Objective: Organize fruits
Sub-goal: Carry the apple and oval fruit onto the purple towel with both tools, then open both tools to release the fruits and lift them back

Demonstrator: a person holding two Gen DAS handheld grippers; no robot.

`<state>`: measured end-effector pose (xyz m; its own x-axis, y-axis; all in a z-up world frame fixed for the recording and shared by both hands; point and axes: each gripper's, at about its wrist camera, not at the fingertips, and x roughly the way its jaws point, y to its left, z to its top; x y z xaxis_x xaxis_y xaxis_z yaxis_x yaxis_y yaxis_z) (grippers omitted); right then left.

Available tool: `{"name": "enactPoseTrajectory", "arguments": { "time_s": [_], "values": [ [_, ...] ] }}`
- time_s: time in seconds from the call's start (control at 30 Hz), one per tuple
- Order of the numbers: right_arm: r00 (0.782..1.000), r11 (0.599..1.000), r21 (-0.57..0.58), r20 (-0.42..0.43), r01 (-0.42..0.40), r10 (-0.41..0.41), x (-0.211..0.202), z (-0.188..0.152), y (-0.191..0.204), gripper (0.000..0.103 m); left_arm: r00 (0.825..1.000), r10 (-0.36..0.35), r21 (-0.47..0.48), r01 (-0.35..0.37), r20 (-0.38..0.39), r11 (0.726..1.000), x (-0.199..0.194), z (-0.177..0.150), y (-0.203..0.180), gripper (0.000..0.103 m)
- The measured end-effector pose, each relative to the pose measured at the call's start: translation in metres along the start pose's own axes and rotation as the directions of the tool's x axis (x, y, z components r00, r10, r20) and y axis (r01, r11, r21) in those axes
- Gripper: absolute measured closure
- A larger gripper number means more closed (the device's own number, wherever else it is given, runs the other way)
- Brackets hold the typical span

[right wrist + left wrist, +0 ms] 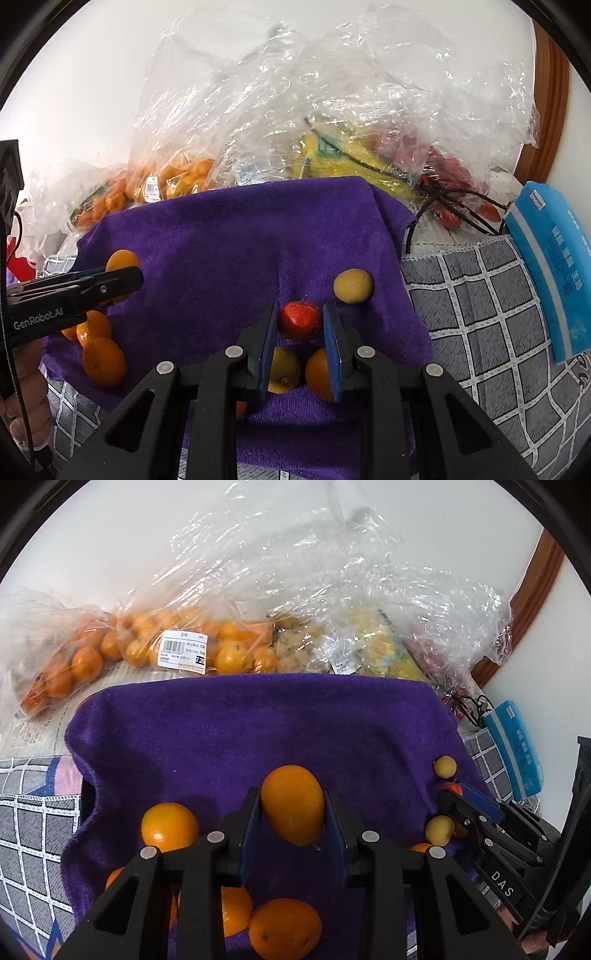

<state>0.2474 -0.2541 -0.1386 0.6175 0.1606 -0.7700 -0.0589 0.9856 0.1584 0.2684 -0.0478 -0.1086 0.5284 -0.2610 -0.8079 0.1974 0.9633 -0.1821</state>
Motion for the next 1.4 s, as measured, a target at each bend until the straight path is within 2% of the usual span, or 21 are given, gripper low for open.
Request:
{"name": "enactPoseTrajectory", "arguments": {
  "time_s": [0.37, 1.07, 1.13, 1.17, 1.3, 1.4],
  "values": [
    [1.000, 0.999, -0.033, 0.010, 0.011, -0.010, 0.002, -0.002, 0.005, 0.078, 0.999, 0.022, 0.001, -0.022, -0.030, 1.000, 0.015, 0.000, -0.001, 0.071],
    [0.999, 0.999, -0.026, 0.019, 0.040, -0.039, 0.011, 0.002, 0.005, 0.078, 0.998, 0.006, -0.016, -0.007, -0.055, 1.000, 0.028, 0.003, 0.004, 0.071],
    [0.999, 0.999, -0.020, 0.016, 0.045, -0.045, 0.011, 0.002, 0.002, 0.073, 0.998, 0.000, -0.022, -0.001, -0.057, 1.000, 0.027, 0.003, 0.005, 0.071],
    [0.999, 0.999, -0.017, 0.013, 0.048, -0.048, 0.011, 0.002, 0.001, 0.067, 0.998, -0.003, -0.022, 0.001, -0.060, 1.000, 0.027, 0.003, 0.005, 0.071],
    [0.999, 0.999, -0.002, 0.010, 0.050, -0.050, 0.006, 0.000, -0.004, 0.064, 0.997, 0.008, -0.011, -0.009, -0.072, 1.000, 0.026, 0.003, 0.001, 0.066],
    [0.999, 0.999, 0.019, 0.006, 0.051, -0.051, -0.004, 0.002, -0.009, 0.057, 0.997, 0.016, -0.011, -0.017, -0.071, 1.000, 0.017, 0.001, -0.001, 0.055]
  ]
}}
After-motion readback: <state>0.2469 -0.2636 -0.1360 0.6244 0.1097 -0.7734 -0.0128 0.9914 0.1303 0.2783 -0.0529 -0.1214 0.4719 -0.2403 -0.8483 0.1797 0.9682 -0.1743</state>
